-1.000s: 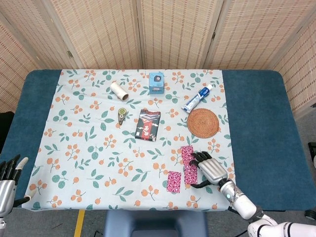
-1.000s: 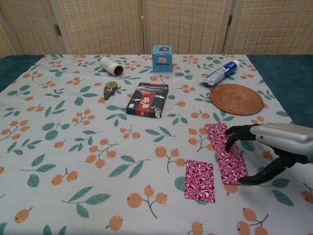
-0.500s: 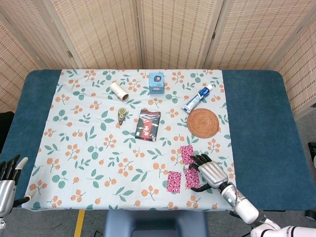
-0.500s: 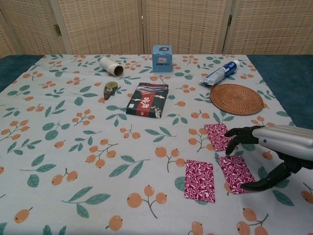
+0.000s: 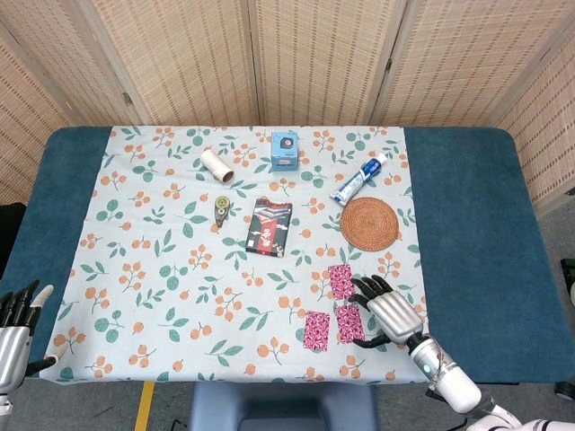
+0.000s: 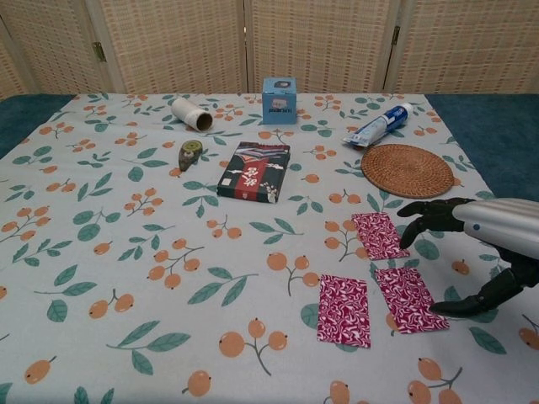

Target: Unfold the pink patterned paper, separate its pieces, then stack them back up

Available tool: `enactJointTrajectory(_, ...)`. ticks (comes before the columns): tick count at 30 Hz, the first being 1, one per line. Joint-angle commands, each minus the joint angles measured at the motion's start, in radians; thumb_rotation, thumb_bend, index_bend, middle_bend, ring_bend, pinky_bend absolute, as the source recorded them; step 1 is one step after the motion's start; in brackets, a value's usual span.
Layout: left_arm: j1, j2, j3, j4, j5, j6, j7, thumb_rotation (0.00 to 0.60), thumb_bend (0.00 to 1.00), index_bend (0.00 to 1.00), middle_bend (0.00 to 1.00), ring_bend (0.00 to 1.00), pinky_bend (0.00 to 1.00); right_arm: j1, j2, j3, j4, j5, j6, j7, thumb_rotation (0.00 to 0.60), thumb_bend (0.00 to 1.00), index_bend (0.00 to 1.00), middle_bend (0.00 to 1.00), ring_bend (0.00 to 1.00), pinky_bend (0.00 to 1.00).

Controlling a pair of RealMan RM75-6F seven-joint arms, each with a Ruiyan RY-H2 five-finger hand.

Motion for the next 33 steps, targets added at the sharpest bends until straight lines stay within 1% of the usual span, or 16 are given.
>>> enactJointTrajectory(1,-0.001,0.000,0.000,-0.002,0.001,-0.001,0.002,0.600,0.23,0.12,0.03,0.09,0.00,-0.003,-0.001,-0.007,-0.003,-0.010,0.002,-0.007,0.379,0.23,0.23,0.08,0.00,0.00)
enactJointTrajectory(4,-0.002,0.000,0.001,-0.004,0.002,-0.001,0.005,0.600,0.23,0.12,0.03,0.09,0.00,-0.001,-0.010,-0.011,0.001,-0.017,-0.005,-0.016,0.409,0.23,0.19,0.08,0.00,0.00)
enactJointTrajectory(6,-0.001,0.000,0.001,-0.005,0.002,0.000,0.005,0.600,0.23,0.12,0.03,0.09,0.00,0.002,-0.019,-0.009,0.002,-0.018,-0.009,-0.025,0.419,0.22,0.17,0.08,0.00,0.00)
enactJointTrajectory(14,0.002,0.002,0.002,-0.002,-0.002,0.001,0.002,0.600,0.23,0.12,0.03,0.09,0.00,0.006,-0.038,-0.002,0.004,0.003,-0.021,-0.050,0.421,0.23,0.16,0.07,0.00,0.00)
enactJointTrajectory(19,0.000,-0.001,0.003,-0.002,0.002,-0.001,0.002,0.600,0.23,0.12,0.03,0.09,0.00,0.014,-0.049,0.012,0.003,0.021,-0.031,-0.058,0.423,0.23,0.16,0.07,0.00,0.00)
enactJointTrajectory(25,0.001,0.000,0.004,0.000,0.002,0.000,0.000,0.600,0.23,0.12,0.03,0.09,0.00,0.043,-0.055,0.065,0.013,0.072,-0.051,-0.048,0.423,0.23,0.16,0.07,0.00,0.00)
enactJointTrajectory(30,0.004,0.000,0.005,0.002,0.000,0.001,-0.003,0.600,0.23,0.12,0.03,0.09,0.00,0.079,-0.059,0.105,0.035,0.133,-0.080,-0.081,0.421,0.23,0.16,0.07,0.00,0.00)
enactJointTrajectory(33,0.004,-0.001,0.006,0.003,0.001,0.001,-0.002,0.600,0.23,0.12,0.03,0.09,0.00,0.107,-0.073,0.135,0.067,0.186,-0.102,-0.096,0.421,0.22,0.16,0.07,0.00,0.00)
